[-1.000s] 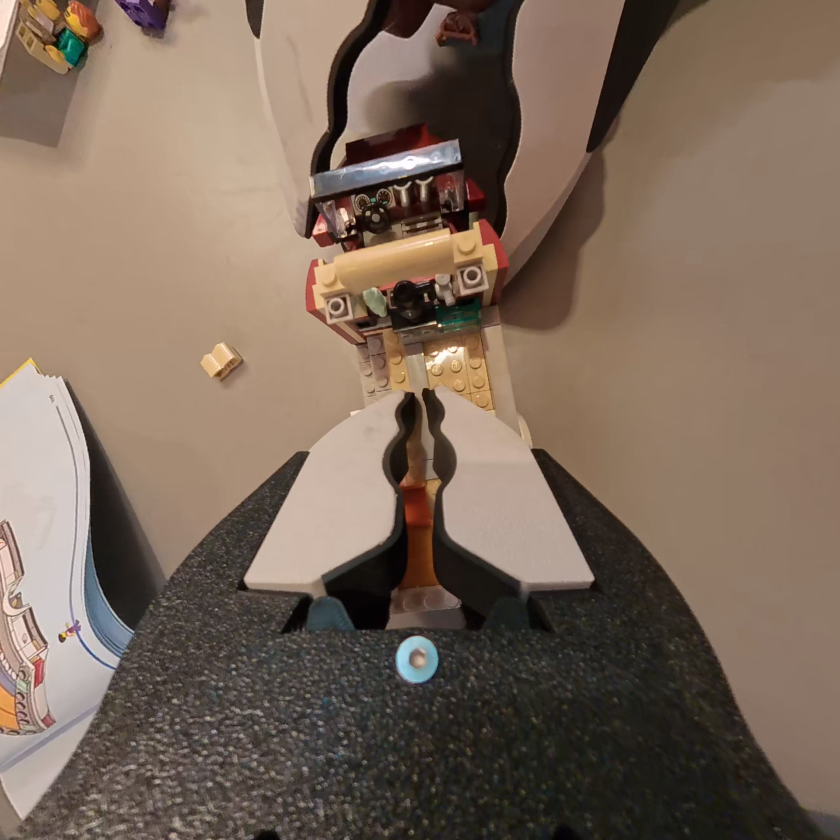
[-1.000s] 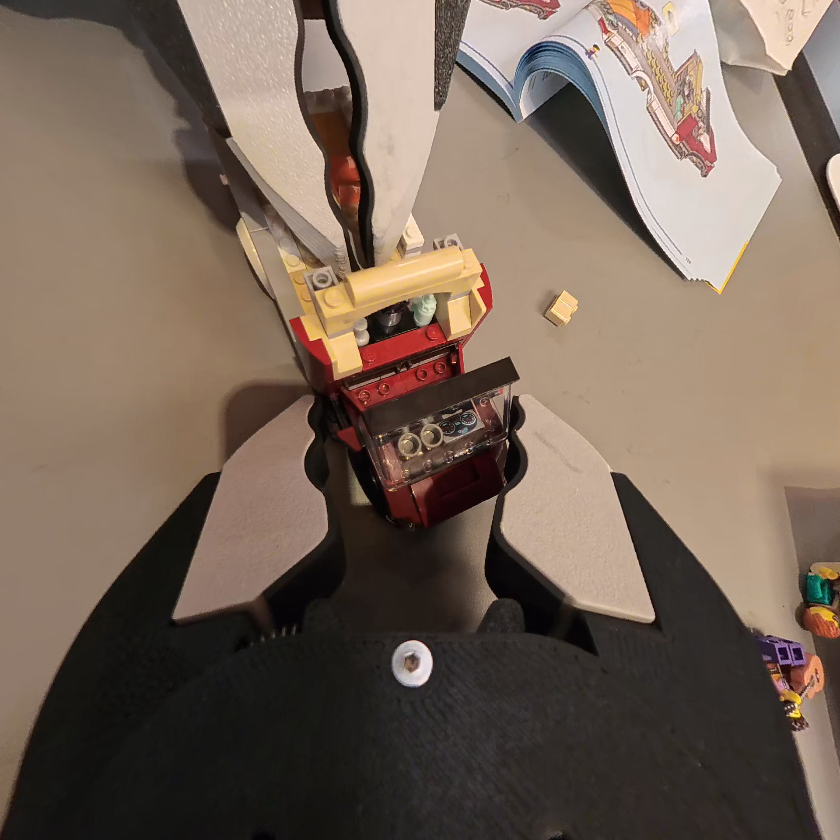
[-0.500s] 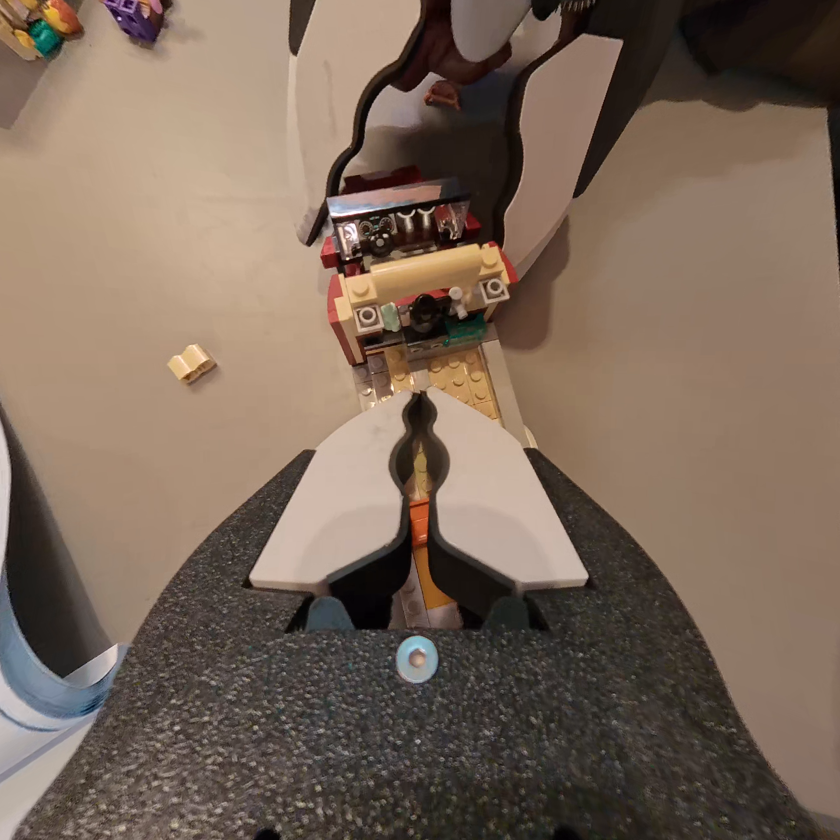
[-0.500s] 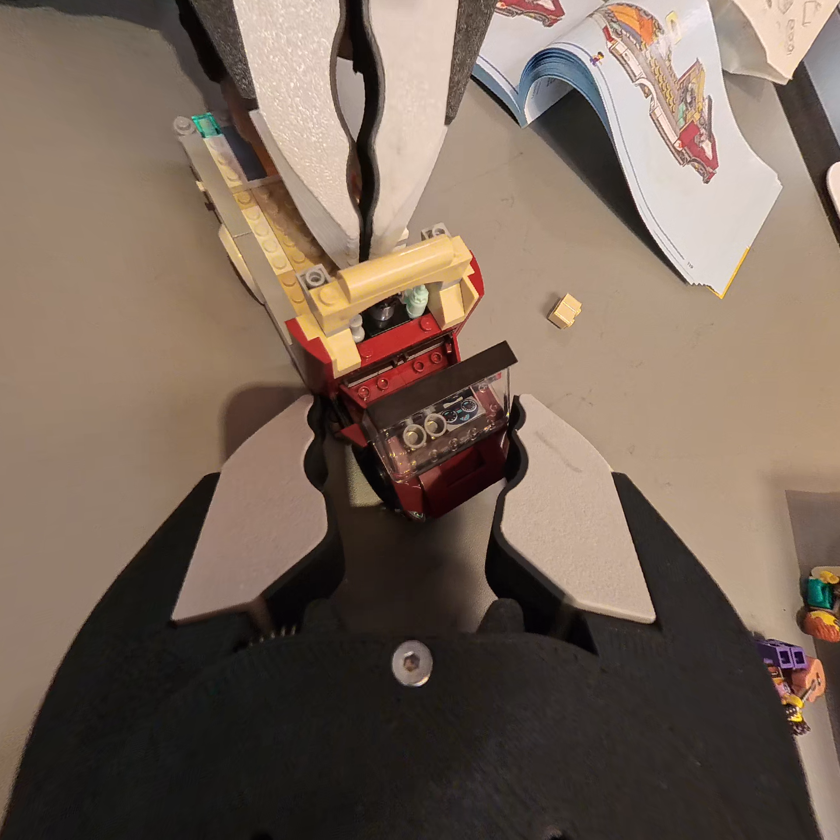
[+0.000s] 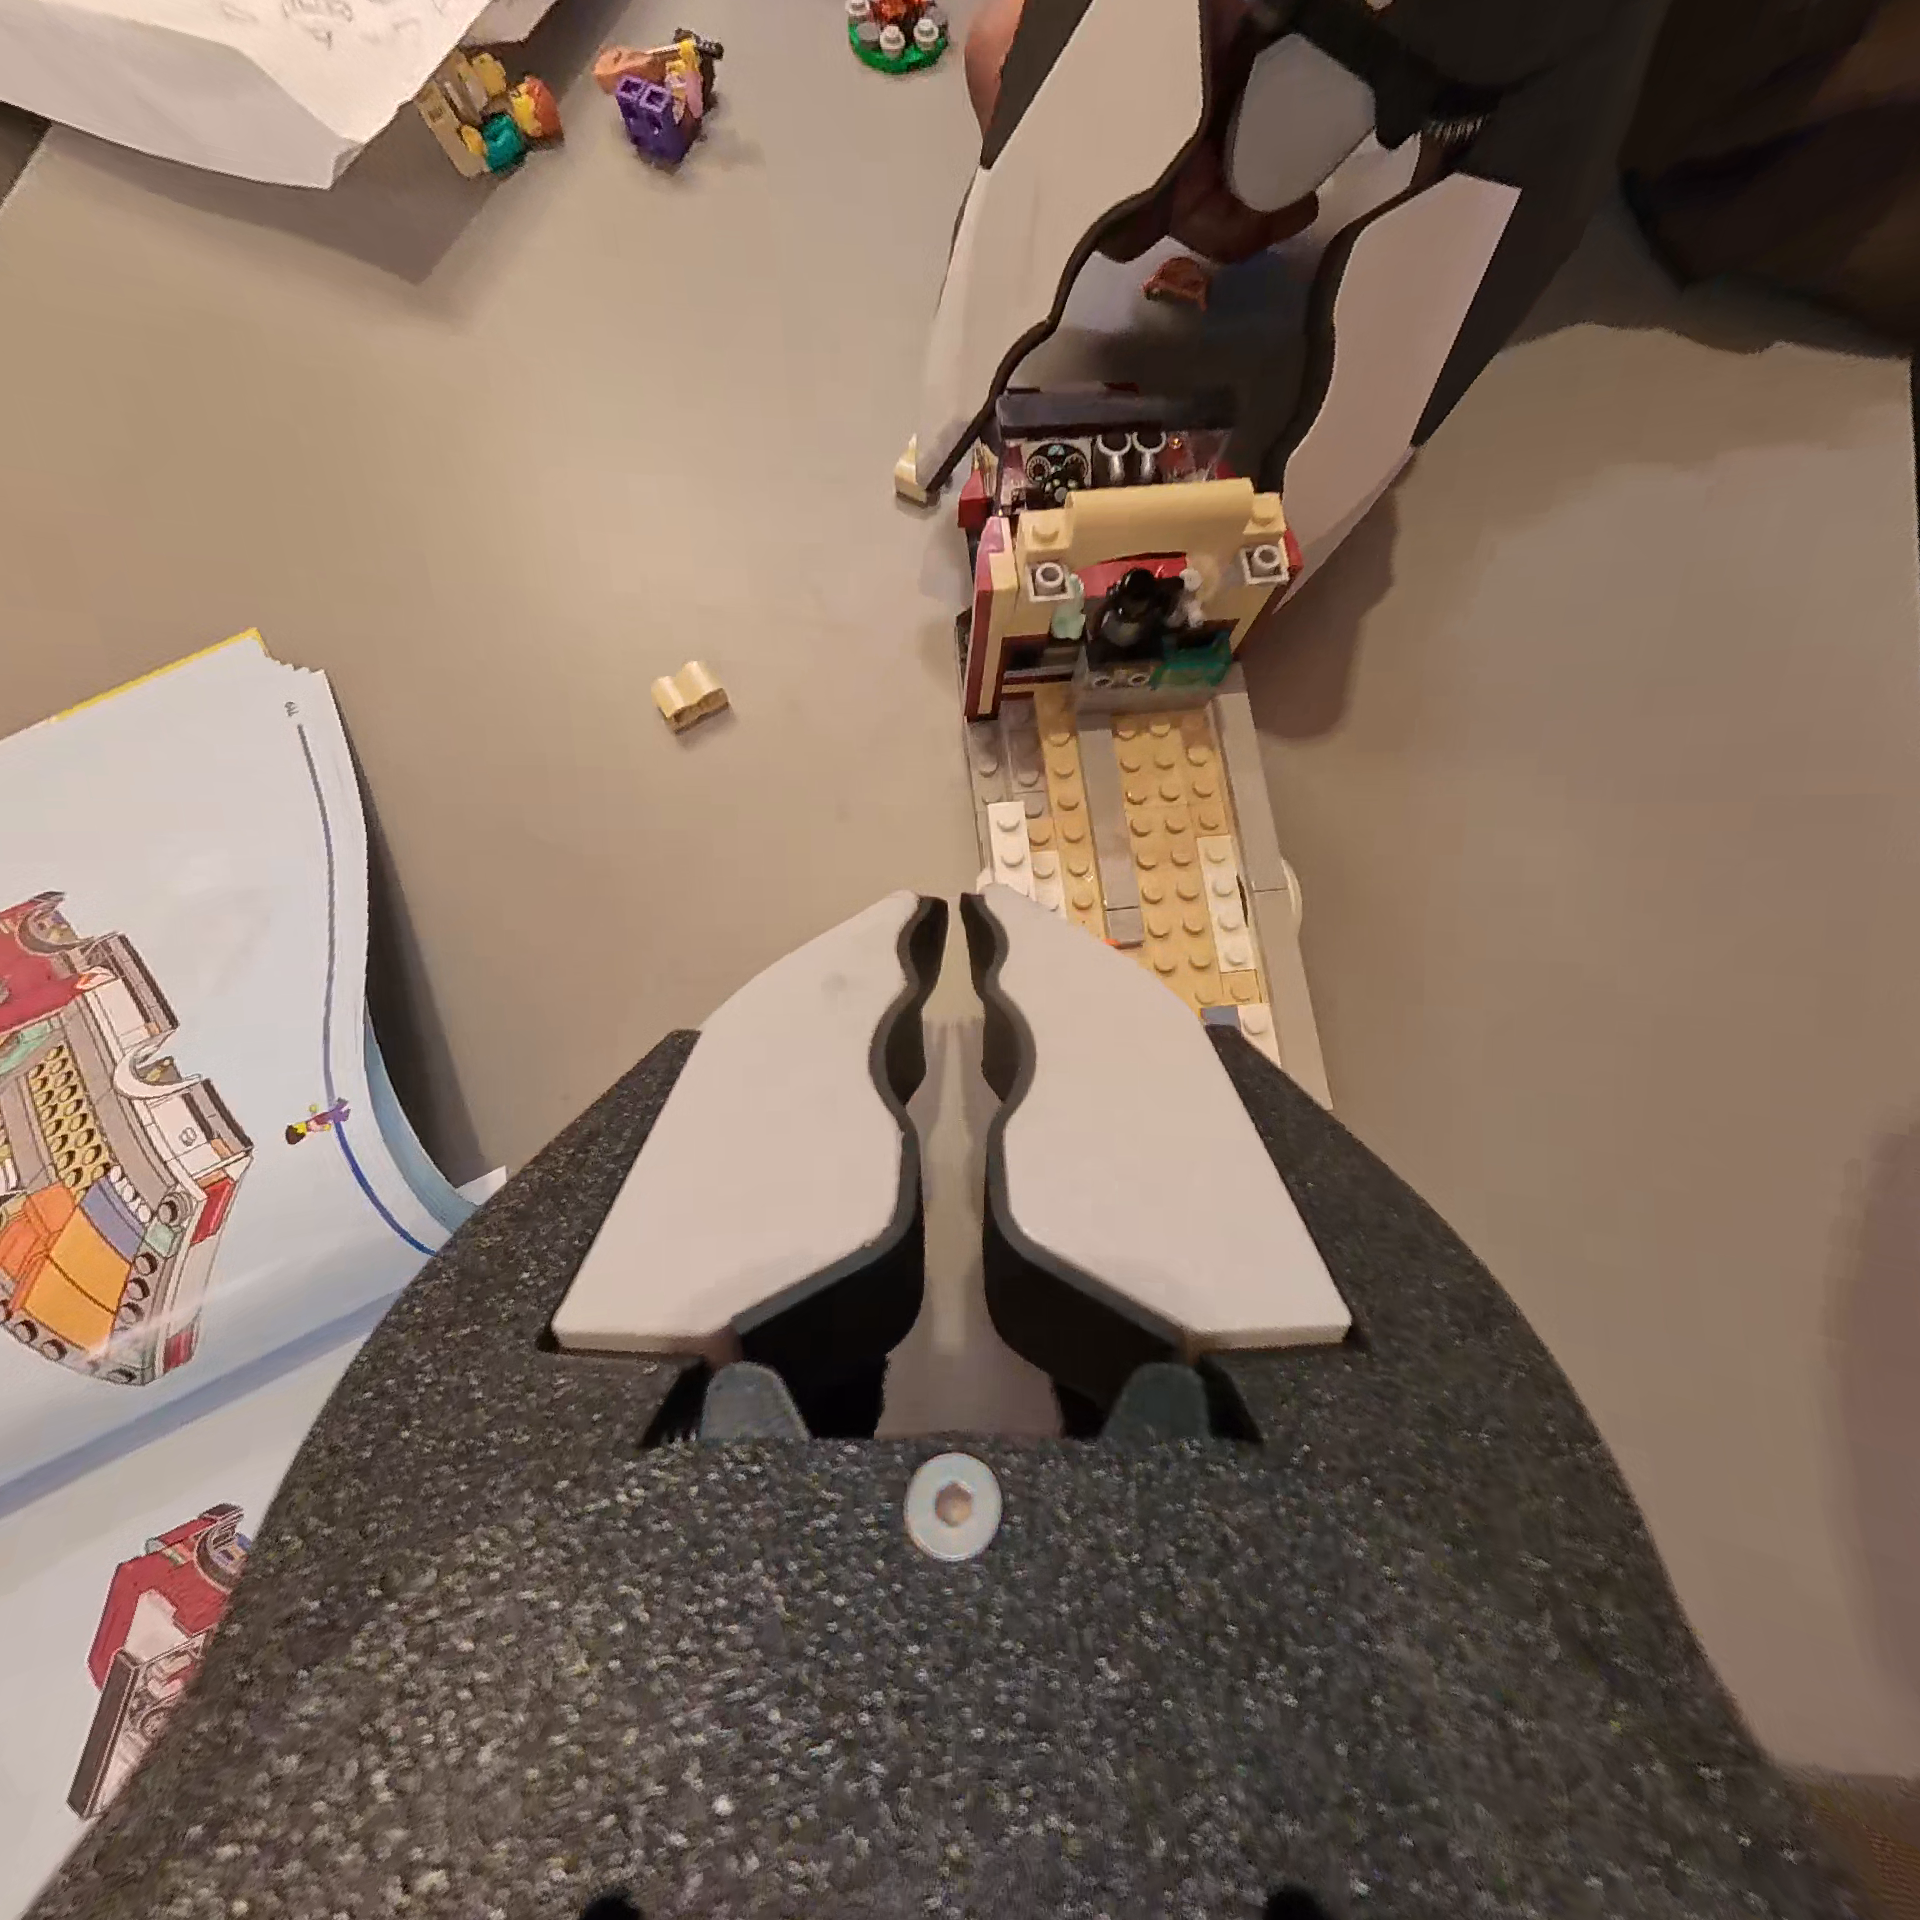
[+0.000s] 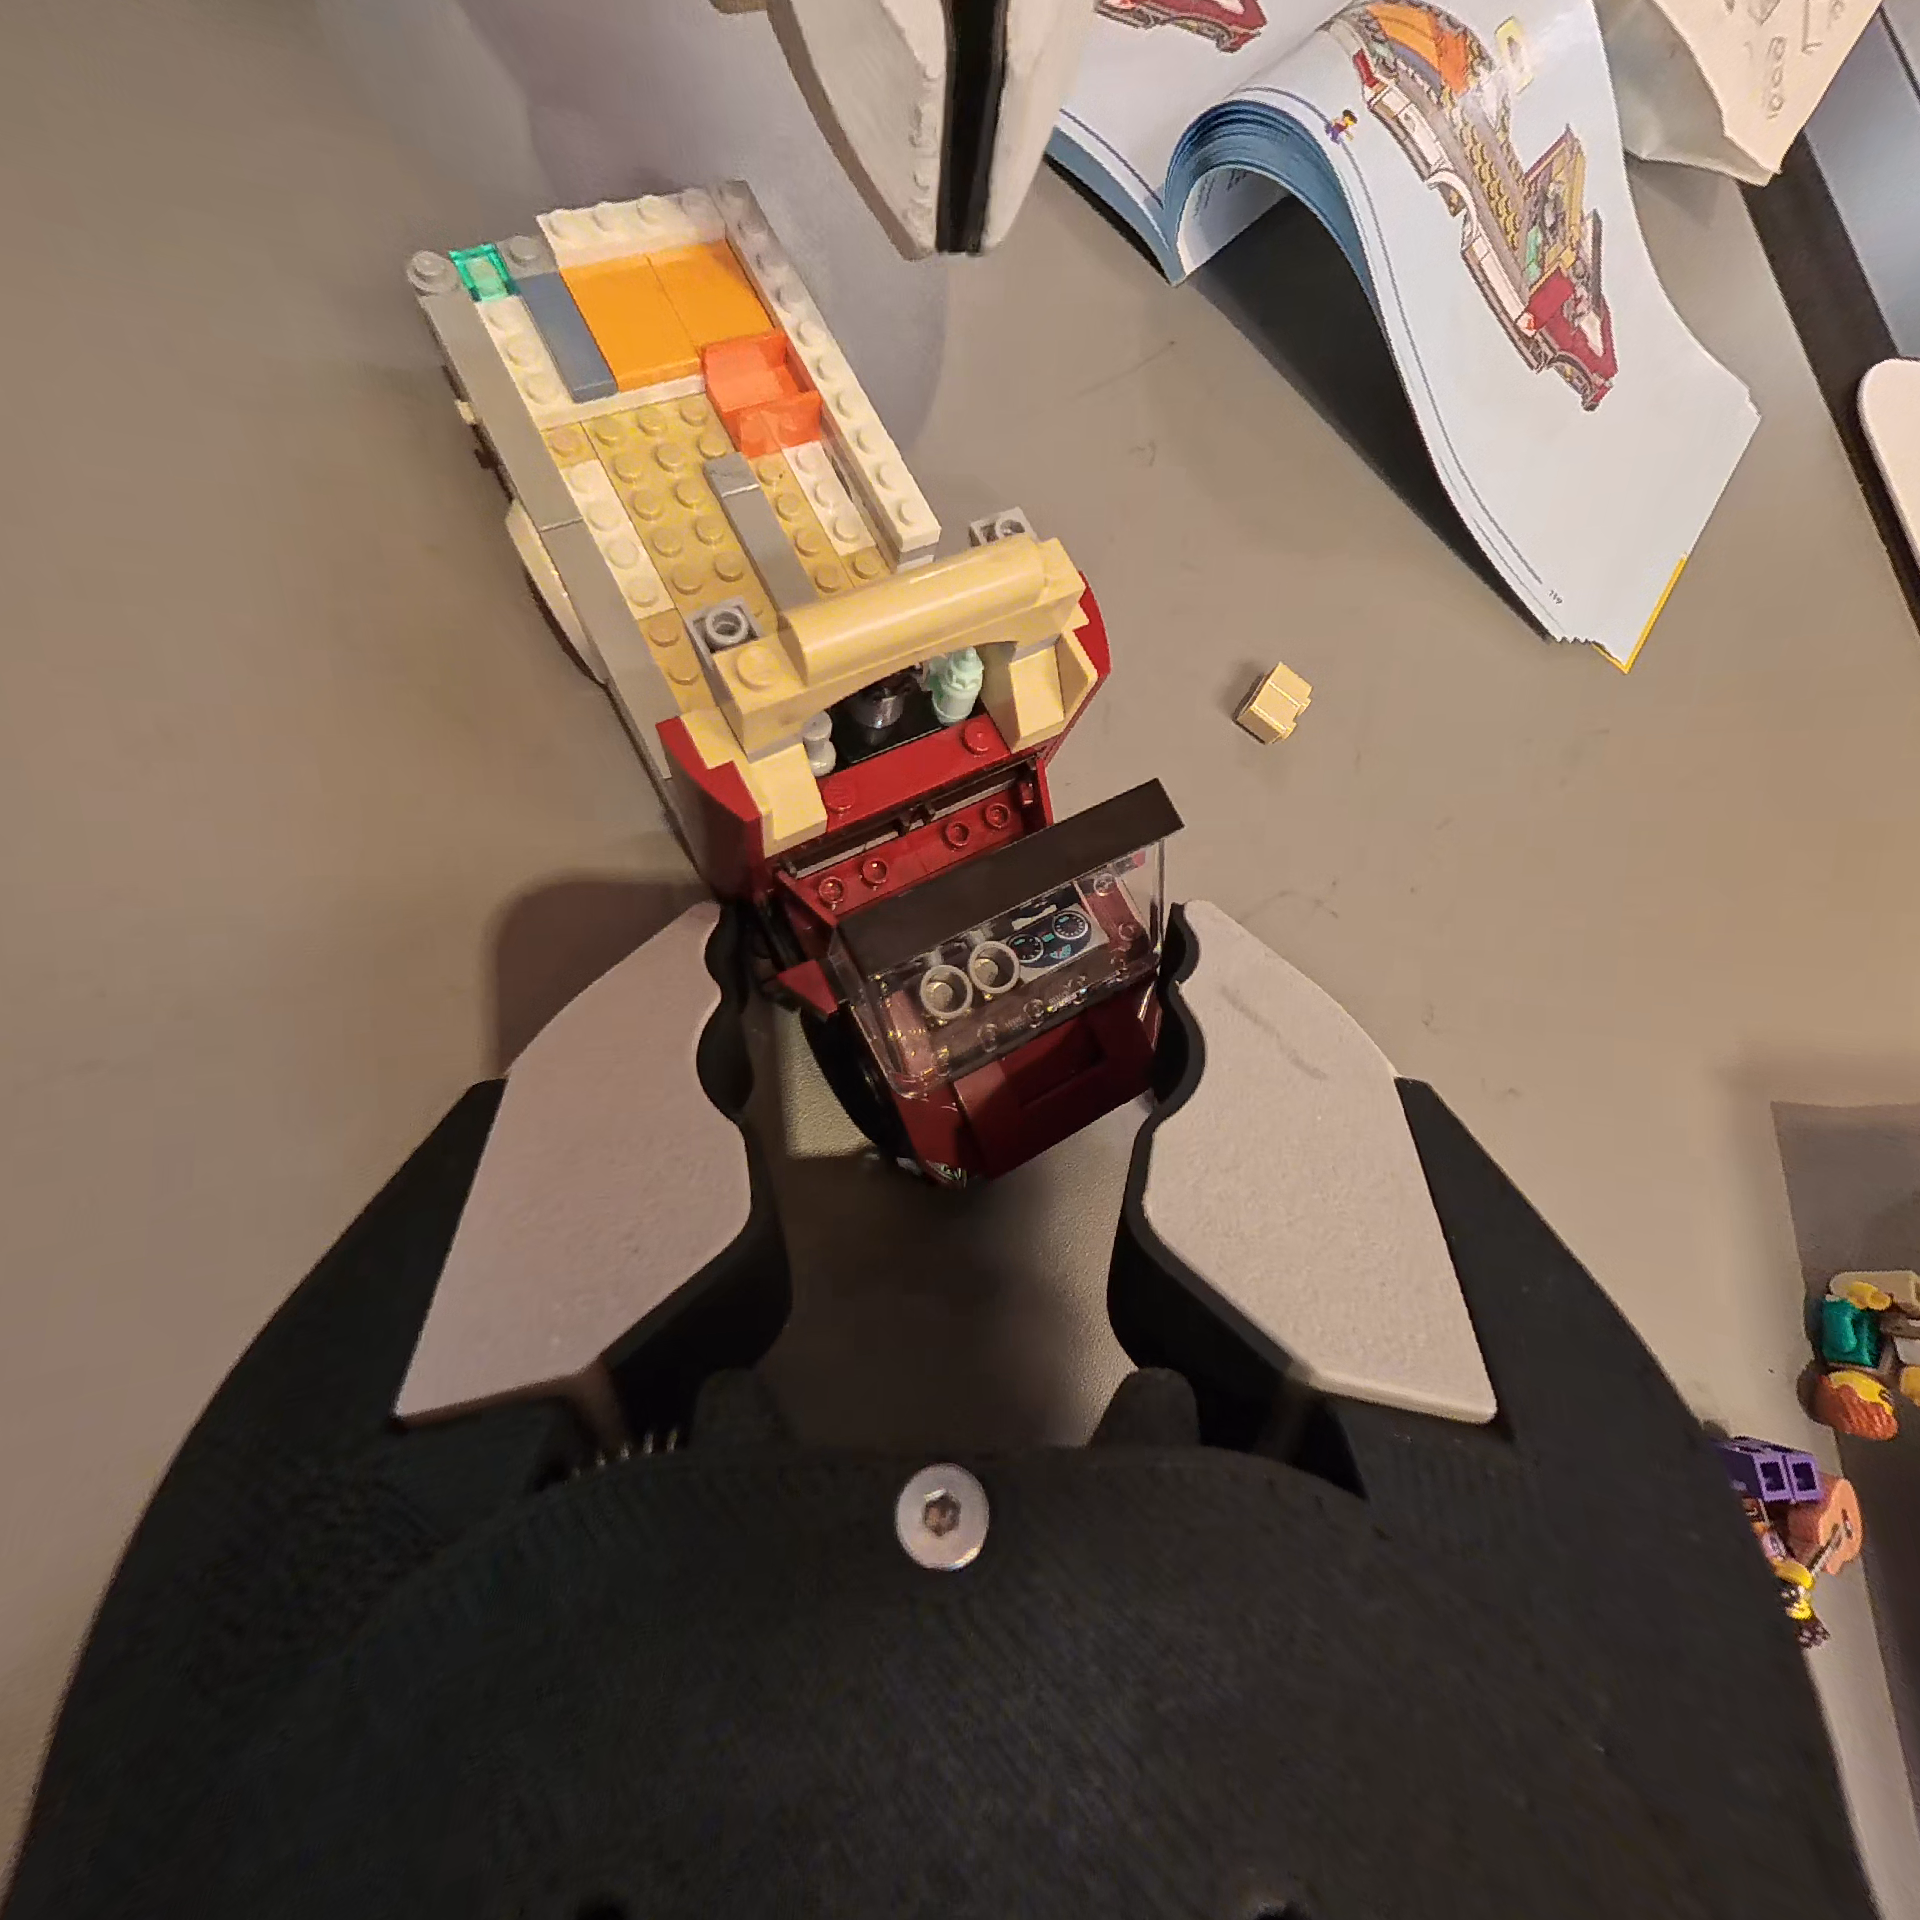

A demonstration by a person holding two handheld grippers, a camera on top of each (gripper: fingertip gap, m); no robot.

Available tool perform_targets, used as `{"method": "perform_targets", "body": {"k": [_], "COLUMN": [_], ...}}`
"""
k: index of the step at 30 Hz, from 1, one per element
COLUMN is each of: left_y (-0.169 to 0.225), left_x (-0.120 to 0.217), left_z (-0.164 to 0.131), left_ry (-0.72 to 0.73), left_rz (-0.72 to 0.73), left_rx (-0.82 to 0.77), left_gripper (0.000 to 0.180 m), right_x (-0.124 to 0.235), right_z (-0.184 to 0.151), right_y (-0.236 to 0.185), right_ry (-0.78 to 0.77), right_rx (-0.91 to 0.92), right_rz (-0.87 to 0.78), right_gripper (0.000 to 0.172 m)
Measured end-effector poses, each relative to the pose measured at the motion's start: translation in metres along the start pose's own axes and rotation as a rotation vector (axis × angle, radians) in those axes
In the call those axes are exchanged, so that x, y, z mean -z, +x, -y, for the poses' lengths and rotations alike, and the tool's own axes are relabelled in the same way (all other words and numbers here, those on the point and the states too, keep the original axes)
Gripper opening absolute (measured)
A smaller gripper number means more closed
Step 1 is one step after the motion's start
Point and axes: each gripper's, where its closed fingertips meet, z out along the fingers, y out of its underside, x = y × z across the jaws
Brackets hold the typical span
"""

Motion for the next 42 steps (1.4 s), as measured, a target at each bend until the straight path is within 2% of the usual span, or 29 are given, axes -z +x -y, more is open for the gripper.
{"method": "perform_targets", "body": {"k": [6,11,18,24,28,31,32,34,35,36,39,42], "left_y": [0.001,-0.015,-0.051,-0.092,-0.121,-0.138,-0.144,-0.147,-0.146,-0.144,-0.140,-0.127], "left_x": [-0.007,-0.002,0.020,0.067,0.102,0.120,0.126,0.134,0.136,0.138,0.141,0.137], "left_z": [-0.009,-0.008,0.009,0.013,-0.017,-0.052,-0.063,-0.082,-0.090,-0.097,-0.116,-0.135], "left_ry": [-0.057,-0.031,0.110,0.282,0.287,0.221,0.206,0.182,0.162,0.142,0.098,0.073], "left_rz": [0.006,0.069,0.255,0.442,0.578,0.665,0.692,0.707,0.696,0.692,0.663,0.574], "left_rx": [-0.024,0.007,0.049,0.160,0.261,0.344,0.385,0.456,0.475,0.484,0.504,0.542], "left_gripper": [0.007,0.013,0.024,0.043,0.059,0.070,0.076,0.081,0.083,0.083,0.079,0.076], "right_x": [0.000,0.002,0.009,0.028,0.049,0.057,0.056,0.047,0.040,0.032,0.001,-0.027], "right_z": [-0.001,-0.005,-0.014,-0.023,-0.013,0.007,0.016,0.041,0.053,0.064,0.085,0.096], "right_y": [0.002,0.010,0.023,0.033,0.029,0.009,-0.002,-0.033,-0.049,-0.064,-0.097,-0.110], "right_ry": [-0.004,-0.022,-0.061,-0.146,-0.090,0.018,0.056,0.141,0.174,0.195,0.191,0.147], "right_rx": [-0.007,-0.033,-0.047,-0.001,-0.044,-0.092,-0.104,-0.138,-0.152,-0.161,-0.192,-0.225], "right_rz": [-0.008,-0.042,-0.097,-0.187,-0.203,-0.143,-0.099,0.031,0.094,0.159,0.280,0.318], "right_gripper": [0.077,0.076,0.076,0.072,0.073,0.069,0.063,0.050,0.057,0.056,0.052,0.043]}}
